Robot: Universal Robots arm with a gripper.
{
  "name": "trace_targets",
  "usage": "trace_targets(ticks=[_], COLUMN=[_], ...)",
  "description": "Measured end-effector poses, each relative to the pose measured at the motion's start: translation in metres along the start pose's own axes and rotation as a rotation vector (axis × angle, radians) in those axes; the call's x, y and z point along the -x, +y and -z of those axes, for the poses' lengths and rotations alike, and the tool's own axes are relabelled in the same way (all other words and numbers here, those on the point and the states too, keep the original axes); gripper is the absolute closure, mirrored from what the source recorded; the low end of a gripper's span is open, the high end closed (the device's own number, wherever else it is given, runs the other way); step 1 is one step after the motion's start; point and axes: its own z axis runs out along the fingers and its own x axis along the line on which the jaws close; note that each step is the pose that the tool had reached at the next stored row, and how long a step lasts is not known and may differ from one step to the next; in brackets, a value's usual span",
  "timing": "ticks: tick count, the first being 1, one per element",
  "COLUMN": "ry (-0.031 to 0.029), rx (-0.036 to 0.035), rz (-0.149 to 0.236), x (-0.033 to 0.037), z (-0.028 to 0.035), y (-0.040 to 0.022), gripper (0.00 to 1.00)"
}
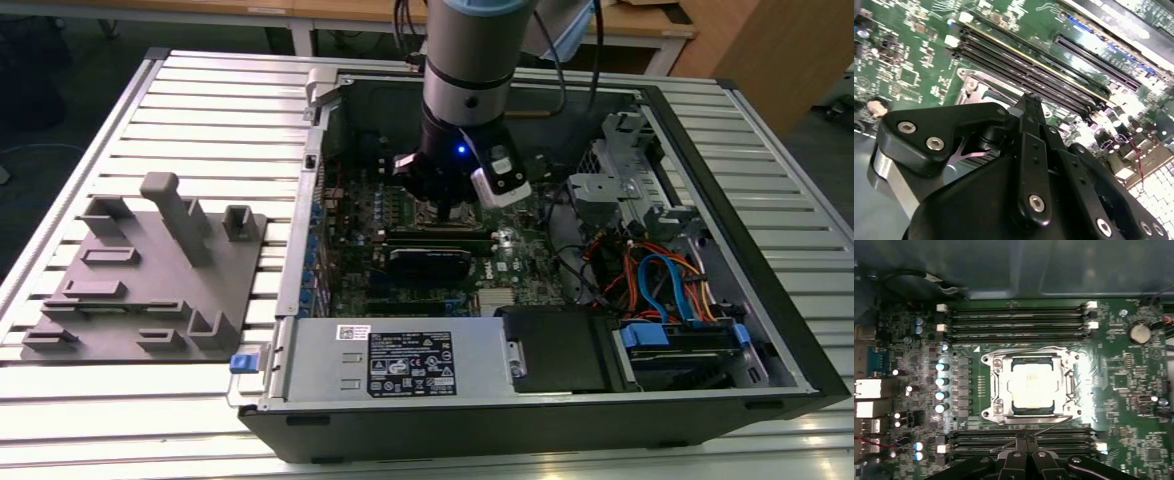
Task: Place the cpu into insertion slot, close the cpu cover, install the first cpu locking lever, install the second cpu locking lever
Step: 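Install the second cpu locking lever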
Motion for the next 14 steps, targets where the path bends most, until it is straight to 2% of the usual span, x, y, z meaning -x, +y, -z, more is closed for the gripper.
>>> trace_targets(ticks=[5,8,12,14], ry=[0.0074,0.0146,0.0209,0.0227], rx=[-0.0002,-0.0004,0.0132,0.025], rz=[-0.001,-0.001,-0.002,-0.002], x=[-0.0083,-0.0101,-0.0108,-0.0108], z=[-0.0033,-0.0056,-0.0068,-0.0074], y=[-0.0007,-0.0013,-0.0054,-0.0079], gripper=[0.89,0.89,0.89,0.89])
